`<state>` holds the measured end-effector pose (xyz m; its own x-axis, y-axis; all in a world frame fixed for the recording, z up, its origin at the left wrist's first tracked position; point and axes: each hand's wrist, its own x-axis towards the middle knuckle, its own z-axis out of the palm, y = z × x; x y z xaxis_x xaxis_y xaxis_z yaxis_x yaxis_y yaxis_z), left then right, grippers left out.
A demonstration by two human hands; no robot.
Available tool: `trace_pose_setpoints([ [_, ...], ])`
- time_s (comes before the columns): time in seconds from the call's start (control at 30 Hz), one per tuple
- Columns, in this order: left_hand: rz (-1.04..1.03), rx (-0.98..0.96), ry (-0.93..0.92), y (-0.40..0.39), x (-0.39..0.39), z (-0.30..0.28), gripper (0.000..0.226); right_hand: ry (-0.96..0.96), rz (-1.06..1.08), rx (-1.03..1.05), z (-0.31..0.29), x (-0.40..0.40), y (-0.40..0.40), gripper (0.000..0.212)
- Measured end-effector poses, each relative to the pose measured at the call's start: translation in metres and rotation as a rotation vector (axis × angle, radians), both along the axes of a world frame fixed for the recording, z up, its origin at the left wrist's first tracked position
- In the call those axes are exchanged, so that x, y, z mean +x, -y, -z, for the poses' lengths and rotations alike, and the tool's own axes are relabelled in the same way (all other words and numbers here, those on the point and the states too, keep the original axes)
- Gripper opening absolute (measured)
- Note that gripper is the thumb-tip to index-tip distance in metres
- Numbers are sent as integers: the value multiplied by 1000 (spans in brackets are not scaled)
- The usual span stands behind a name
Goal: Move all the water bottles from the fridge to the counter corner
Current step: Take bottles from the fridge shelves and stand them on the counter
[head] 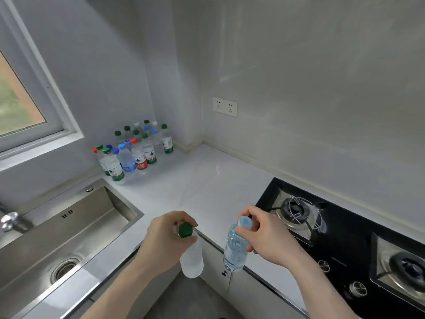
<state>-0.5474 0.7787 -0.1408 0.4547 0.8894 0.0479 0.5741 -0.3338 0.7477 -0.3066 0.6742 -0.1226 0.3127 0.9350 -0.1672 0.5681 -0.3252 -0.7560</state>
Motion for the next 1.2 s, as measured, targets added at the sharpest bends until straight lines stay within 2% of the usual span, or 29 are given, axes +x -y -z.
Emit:
trace_pose_setpoints([
  [0.3, -200, 17, -33, -71, 3, -12, 32, -15, -198, 24, -3, 20, -113, 7],
  [0.63, -416, 14, 26, -152, -5, -9, 32, 19, -360, 20, 3, 20, -241, 10],
  [0.87, -454, -36, -20, -219, -37, 1, 29, -30, -385, 10, 6, -13, -317, 9],
  [1.2, -411, -50, -43, -330, -109, 15, 34, 1, -348, -48, 27, -87, -413, 10],
])
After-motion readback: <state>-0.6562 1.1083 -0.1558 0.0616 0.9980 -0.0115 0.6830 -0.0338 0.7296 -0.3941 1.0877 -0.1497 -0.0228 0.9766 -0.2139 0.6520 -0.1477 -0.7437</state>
